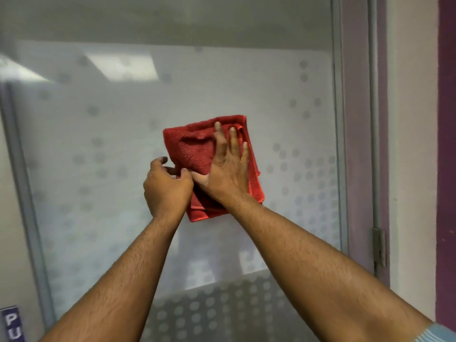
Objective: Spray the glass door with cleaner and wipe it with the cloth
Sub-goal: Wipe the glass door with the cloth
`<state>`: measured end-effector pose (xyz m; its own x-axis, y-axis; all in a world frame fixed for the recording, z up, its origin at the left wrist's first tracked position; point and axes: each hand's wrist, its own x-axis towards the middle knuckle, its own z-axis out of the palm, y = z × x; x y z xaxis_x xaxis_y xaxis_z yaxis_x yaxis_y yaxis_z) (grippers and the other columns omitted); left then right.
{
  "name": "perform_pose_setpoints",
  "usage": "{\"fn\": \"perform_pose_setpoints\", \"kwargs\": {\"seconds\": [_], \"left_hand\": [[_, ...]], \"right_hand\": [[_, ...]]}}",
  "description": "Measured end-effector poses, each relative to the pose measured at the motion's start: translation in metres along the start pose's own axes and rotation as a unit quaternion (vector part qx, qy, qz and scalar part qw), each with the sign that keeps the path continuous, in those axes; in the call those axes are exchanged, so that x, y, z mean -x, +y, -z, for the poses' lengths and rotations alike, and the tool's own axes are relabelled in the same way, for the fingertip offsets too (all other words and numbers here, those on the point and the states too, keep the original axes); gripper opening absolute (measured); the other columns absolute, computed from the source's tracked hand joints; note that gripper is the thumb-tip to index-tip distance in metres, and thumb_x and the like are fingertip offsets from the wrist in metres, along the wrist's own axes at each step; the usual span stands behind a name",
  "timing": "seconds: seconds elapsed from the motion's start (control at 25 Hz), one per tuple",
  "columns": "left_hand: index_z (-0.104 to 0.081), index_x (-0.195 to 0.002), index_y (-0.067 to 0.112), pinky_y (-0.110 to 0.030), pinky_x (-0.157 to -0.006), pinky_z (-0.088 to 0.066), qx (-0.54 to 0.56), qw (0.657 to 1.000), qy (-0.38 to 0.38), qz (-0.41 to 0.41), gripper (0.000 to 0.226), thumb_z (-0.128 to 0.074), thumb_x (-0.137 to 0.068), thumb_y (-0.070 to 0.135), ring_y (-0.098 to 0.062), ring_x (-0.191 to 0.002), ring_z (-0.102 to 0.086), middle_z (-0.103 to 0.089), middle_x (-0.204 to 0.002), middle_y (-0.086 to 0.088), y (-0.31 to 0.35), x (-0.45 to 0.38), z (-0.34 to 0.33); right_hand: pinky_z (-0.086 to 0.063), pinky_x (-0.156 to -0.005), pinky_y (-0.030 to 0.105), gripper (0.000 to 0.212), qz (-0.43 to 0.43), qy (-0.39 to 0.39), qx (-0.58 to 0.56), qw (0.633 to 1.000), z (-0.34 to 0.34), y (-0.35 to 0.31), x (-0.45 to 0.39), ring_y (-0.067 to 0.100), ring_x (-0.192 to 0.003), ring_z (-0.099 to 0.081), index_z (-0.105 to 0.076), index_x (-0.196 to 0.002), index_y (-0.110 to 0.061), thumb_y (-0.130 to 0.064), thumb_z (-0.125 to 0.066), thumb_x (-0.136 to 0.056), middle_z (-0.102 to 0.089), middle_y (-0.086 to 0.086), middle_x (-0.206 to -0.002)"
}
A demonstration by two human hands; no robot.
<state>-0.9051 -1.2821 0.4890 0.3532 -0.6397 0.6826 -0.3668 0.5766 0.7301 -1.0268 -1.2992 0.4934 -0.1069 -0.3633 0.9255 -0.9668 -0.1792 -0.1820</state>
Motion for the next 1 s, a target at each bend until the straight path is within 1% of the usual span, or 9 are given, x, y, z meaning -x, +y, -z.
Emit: {"fn": "perform_pose_setpoints", "kwargs": {"seconds": [0.16, 0.28, 0.4, 0.52, 0.68, 0.76, 0.84, 0.88, 1.0], "left_hand": [[-0.07, -0.096, 0.021, -0.04, -0.082, -0.057, -0.009, 0.997, -0.017, 0.073, 0.016, -0.065, -0.081, 0.023, -0.022, -0.087, -0.068, -0.069, -0.086, 0.004, 0.001, -0.005, 0.006], [-0.071, -0.09, 0.021, -0.038, -0.079, -0.058, 0.004, 0.995, -0.015, 0.095, 0.009, -0.065, -0.084, 0.026, -0.019, -0.081, -0.066, -0.066, -0.079, 0.008, 0.003, -0.006, 0.009], [-0.068, -0.087, 0.021, -0.036, -0.076, -0.057, 0.016, 0.995, -0.018, 0.101, 0.007, -0.064, -0.085, 0.026, -0.017, -0.079, -0.065, -0.066, -0.079, 0.009, 0.003, -0.005, 0.013], [-0.065, -0.086, 0.022, -0.035, -0.075, -0.055, 0.023, 0.994, -0.021, 0.102, 0.006, -0.062, -0.084, 0.026, -0.018, -0.079, -0.064, -0.066, -0.082, 0.007, 0.006, -0.001, 0.019], [-0.063, -0.086, 0.022, -0.031, -0.068, -0.052, 0.033, 0.994, -0.047, 0.093, 0.005, -0.059, -0.084, 0.021, -0.017, -0.075, -0.063, -0.066, -0.077, 0.005, 0.008, 0.0, 0.024], [-0.063, -0.088, 0.02, -0.031, -0.066, -0.053, 0.063, 0.991, -0.066, 0.095, 0.007, -0.058, -0.086, 0.016, -0.015, -0.073, -0.062, -0.064, -0.075, 0.004, 0.007, -0.001, 0.025], [-0.063, -0.09, 0.02, -0.032, -0.067, -0.055, 0.097, 0.987, -0.091, 0.095, 0.008, -0.058, -0.089, 0.013, -0.014, -0.076, -0.062, -0.066, -0.081, 0.002, 0.005, 0.0, 0.024], [-0.063, -0.09, 0.02, -0.031, -0.067, -0.055, 0.105, 0.985, -0.102, 0.092, 0.008, -0.059, -0.09, 0.013, -0.015, -0.078, -0.063, -0.067, -0.084, 0.002, 0.004, 0.002, 0.025], [-0.064, -0.089, 0.023, -0.033, -0.069, -0.058, 0.137, 0.982, -0.112, 0.066, 0.009, -0.063, -0.089, 0.015, -0.017, -0.081, -0.066, -0.069, -0.087, 0.003, 0.003, 0.003, 0.033]], "right_hand": [[-0.01, -0.121, 0.053, 0.109, 0.029, -0.033, 0.046, 0.998, 0.014, 0.003, -0.003, 0.026, -0.152, -0.004, -0.038, -0.142, -0.014, -0.083, -0.061, -0.06, -0.006, -0.002, -0.165], [-0.008, -0.122, 0.049, 0.093, 0.041, -0.084, -0.02, 0.995, 0.028, 0.019, -0.008, 0.022, -0.152, -0.002, -0.047, -0.136, -0.022, -0.082, -0.059, -0.066, -0.006, -0.001, -0.165], [-0.016, -0.121, 0.05, 0.042, 0.042, -0.045, -0.102, 0.993, 0.036, 0.036, -0.011, 0.025, -0.152, -0.005, -0.056, -0.132, -0.031, -0.04, -0.059, -0.091, -0.007, 0.004, -0.165], [-0.022, -0.118, 0.052, 0.064, 0.033, -0.022, 0.008, 0.999, 0.037, 0.04, -0.006, 0.032, -0.15, -0.01, -0.048, -0.138, -0.043, -0.013, -0.059, -0.083, -0.006, 0.006, -0.165], [-0.033, -0.109, 0.05, 0.084, -0.181, 0.068, -0.049, 0.98, 0.038, 0.041, 0.003, 0.032, -0.135, -0.034, -0.031, -0.148, -0.025, -0.042, -0.074, -0.079, -0.038, 0.009, -0.149], [-0.034, -0.105, 0.047, 0.069, -0.247, 0.066, -0.074, 0.964, 0.047, 0.042, 0.004, 0.031, -0.125, -0.041, -0.043, -0.135, -0.017, -0.037, -0.075, -0.078, -0.051, 0.008, -0.132], [-0.037, -0.105, 0.047, 0.018, -0.295, 0.051, -0.151, 0.942, 0.055, 0.038, 0.006, 0.033, -0.12, -0.042, -0.054, -0.104, -0.018, -0.019, -0.061, -0.087, -0.051, 0.009, -0.122], [-0.04, -0.103, 0.047, 0.008, -0.296, 0.05, -0.176, 0.937, 0.06, 0.034, 0.009, 0.033, -0.117, -0.045, -0.053, -0.087, -0.023, -0.015, -0.052, -0.089, -0.051, 0.007, -0.116], [-0.052, -0.087, 0.042, 0.032, -0.254, 0.057, -0.28, 0.924, 0.07, 0.034, 0.016, 0.024, -0.097, -0.059, -0.055, -0.068, -0.031, -0.007, -0.046, -0.086, -0.062, -0.004, -0.092]]}}
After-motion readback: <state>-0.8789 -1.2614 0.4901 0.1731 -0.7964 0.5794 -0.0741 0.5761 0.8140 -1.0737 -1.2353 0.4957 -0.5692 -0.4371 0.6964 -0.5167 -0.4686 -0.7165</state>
